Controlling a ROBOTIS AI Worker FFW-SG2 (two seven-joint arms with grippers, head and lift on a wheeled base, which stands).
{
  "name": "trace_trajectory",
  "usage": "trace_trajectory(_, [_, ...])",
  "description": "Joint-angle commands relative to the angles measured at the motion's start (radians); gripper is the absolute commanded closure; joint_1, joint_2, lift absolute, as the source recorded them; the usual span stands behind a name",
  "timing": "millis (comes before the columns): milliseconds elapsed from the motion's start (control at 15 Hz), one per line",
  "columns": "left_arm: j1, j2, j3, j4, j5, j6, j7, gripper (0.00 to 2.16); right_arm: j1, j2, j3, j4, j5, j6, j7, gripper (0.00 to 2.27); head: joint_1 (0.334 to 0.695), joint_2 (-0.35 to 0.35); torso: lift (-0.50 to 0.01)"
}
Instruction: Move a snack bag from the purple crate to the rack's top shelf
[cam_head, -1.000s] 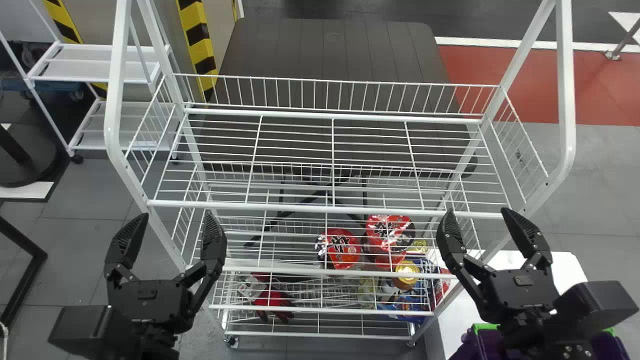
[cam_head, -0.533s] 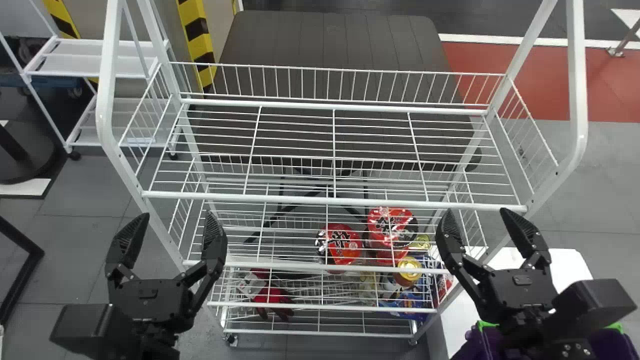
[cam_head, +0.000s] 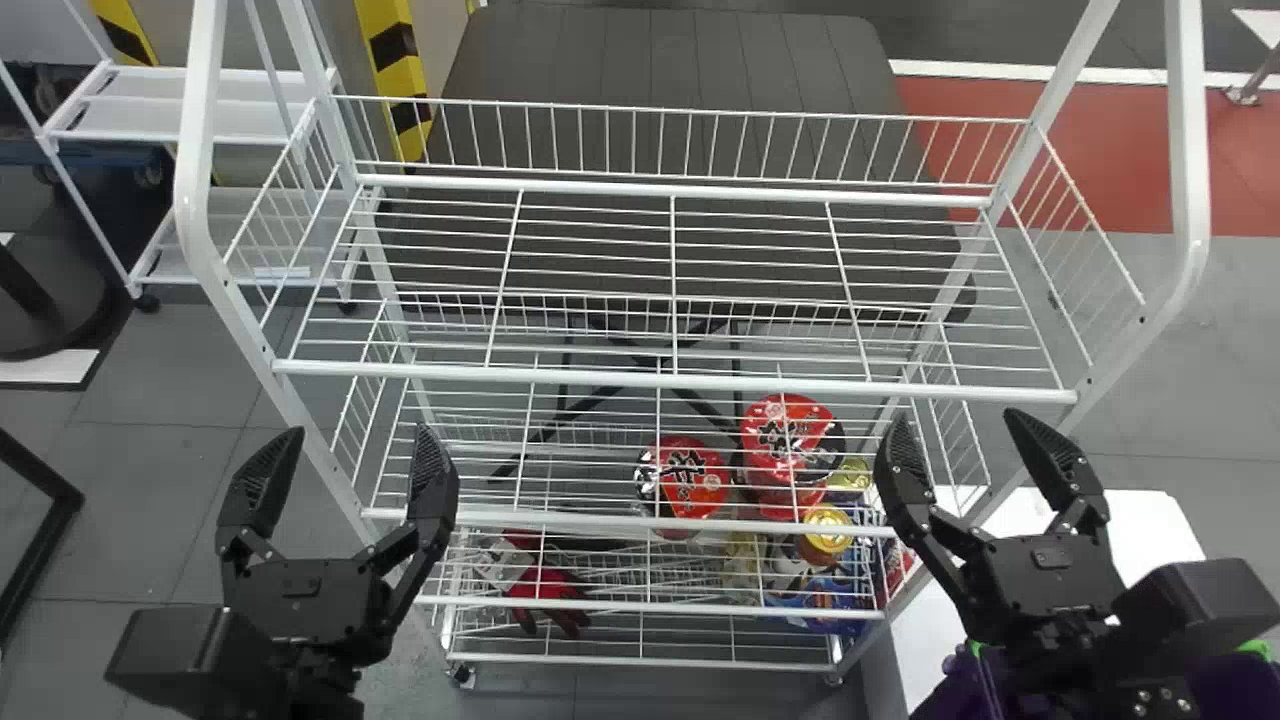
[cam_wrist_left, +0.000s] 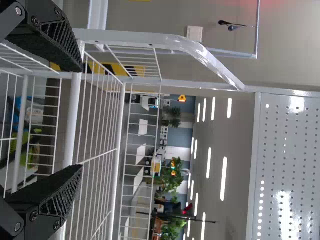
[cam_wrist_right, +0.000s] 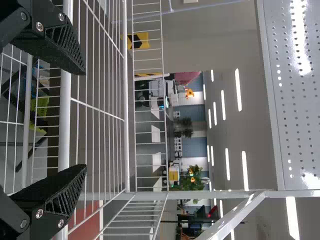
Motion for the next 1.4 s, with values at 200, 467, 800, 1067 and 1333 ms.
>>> trace_trajectory(200, [0.001, 0.000, -0.005, 0.004, 0.003, 0.000, 0.000, 0.14, 0.008, -0.005, 0.002, -0.006, 0.001, -0.008, 0.001, 0.17, 0.695, -0.031, -0.105])
trace_trajectory(467, [0.001, 0.000, -0.011, 0.003, -0.002, 0.000, 0.000, 0.14, 0.016, -0.010, 0.002, -0.017, 0.001, -0.005, 0.007, 0.17, 0.695, -0.031, -0.121])
trace_trajectory(800, [0.001, 0.000, -0.014, 0.003, 0.000, 0.003, 0.001, 0.14, 0.019, -0.010, 0.002, -0.024, -0.002, 0.010, 0.015, 0.17, 0.695, -0.032, -0.141])
trace_trajectory(1067, [0.001, 0.000, -0.014, 0.004, 0.001, 0.000, 0.003, 0.14, 0.022, -0.010, 0.002, -0.044, 0.000, 0.063, 0.014, 0.17, 0.695, -0.031, -0.157])
trace_trajectory(1333, [-0.001, 0.000, -0.012, 0.004, 0.003, 0.000, 0.001, 0.14, 0.027, -0.010, 0.000, -0.051, 0.007, 0.063, 0.014, 0.17, 0.695, -0.025, -0.173])
